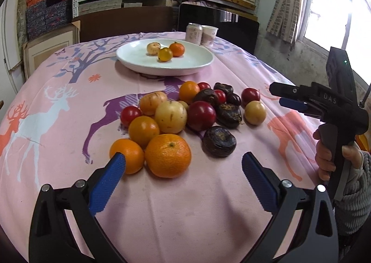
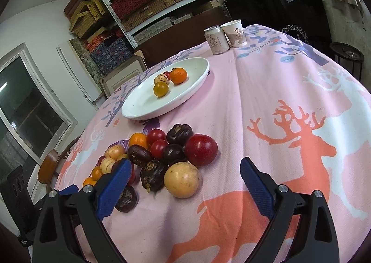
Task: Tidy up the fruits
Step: 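Grasp the large orange with the left tool while the right tool grasps the pale pepino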
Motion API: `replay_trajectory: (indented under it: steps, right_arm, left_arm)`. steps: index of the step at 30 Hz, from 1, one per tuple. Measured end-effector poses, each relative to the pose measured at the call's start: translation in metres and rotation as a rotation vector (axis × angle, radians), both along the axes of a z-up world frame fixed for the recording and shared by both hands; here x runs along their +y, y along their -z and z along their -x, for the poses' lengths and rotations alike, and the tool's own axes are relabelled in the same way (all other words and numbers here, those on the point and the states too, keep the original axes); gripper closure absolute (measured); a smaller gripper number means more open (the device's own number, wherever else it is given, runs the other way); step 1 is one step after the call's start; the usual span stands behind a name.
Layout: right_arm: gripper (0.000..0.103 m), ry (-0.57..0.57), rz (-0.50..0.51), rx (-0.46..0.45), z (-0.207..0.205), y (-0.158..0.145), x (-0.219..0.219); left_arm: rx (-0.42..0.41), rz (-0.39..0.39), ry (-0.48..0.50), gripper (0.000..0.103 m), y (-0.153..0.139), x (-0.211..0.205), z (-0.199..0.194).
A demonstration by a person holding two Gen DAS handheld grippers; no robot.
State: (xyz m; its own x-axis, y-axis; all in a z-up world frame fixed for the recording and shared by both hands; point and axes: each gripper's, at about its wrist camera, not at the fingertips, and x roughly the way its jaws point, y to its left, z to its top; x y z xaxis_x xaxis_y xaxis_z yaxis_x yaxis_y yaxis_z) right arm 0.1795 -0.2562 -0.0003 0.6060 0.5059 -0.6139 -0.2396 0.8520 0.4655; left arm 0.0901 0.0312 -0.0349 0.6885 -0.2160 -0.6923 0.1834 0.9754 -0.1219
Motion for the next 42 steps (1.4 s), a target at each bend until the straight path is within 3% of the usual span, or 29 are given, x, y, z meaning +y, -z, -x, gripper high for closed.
replay_trajectory:
  steps: [6, 14, 17, 19, 22, 24, 27, 30, 32, 36, 37, 42]
  right_arm:
    - [0.007, 0.007, 0.001, 0.02, -0.001, 0.003, -0.002]
    - [0.007, 0.008, 0.0, 0.027, -0.003, 0.004, -0.003]
    - [0.007, 0.01, -0.002, 0.032, -0.003, 0.004, -0.004]
    - [0.007, 0.013, -0.005, 0.039, -0.004, 0.006, -0.004]
    - [0.007, 0.012, -0.011, 0.043, -0.004, 0.007, -0.004]
    - [0.007, 0.008, -0.013, 0.042, -0.004, 0.007, -0.003]
    - [0.007, 0.001, -0.012, 0.041, -0.004, 0.006, -0.002]
    - [0.007, 0.005, -0.015, 0.043, -0.004, 0.006, -0.002]
    - [0.007, 0.007, -0.016, 0.046, -0.004, 0.007, -0.001]
    - [0.007, 0.008, -0.016, 0.049, -0.005, 0.007, -0.001]
    - [0.007, 0.009, -0.016, 0.052, -0.005, 0.008, -0.001]
    - [0.007, 0.004, -0.015, 0.06, -0.006, 0.009, 0.001]
  left_arm:
    - [0.059, 0.054, 0.058, 0.005, 0.006, -0.004, -0.013]
    - [0.113, 0.11, 0.055, 0.005, 0.012, 0.0, -0.029]
    - [0.131, 0.08, 0.05, 0.01, 0.015, 0.001, -0.031]
    - [0.13, 0.053, 0.029, 0.019, 0.016, 0.002, -0.03]
    - [0.108, 0.029, -0.029, 0.019, 0.014, 0.011, -0.025]
    - [0.157, 0.041, -0.113, 0.017, 0.021, 0.026, -0.031]
    - [0.178, 0.085, -0.095, 0.017, 0.022, 0.029, -0.036]
    - [0.169, 0.02, -0.04, 0.017, 0.021, 0.012, -0.036]
    - [0.168, 0.023, -0.023, 0.017, 0.019, 0.007, -0.036]
    - [0.191, 0.068, -0.046, 0.033, 0.022, 0.011, -0.045]
    - [0.189, 0.07, -0.052, 0.043, 0.023, 0.012, -0.045]
    - [0.185, 0.067, -0.089, 0.054, 0.023, 0.014, -0.044]
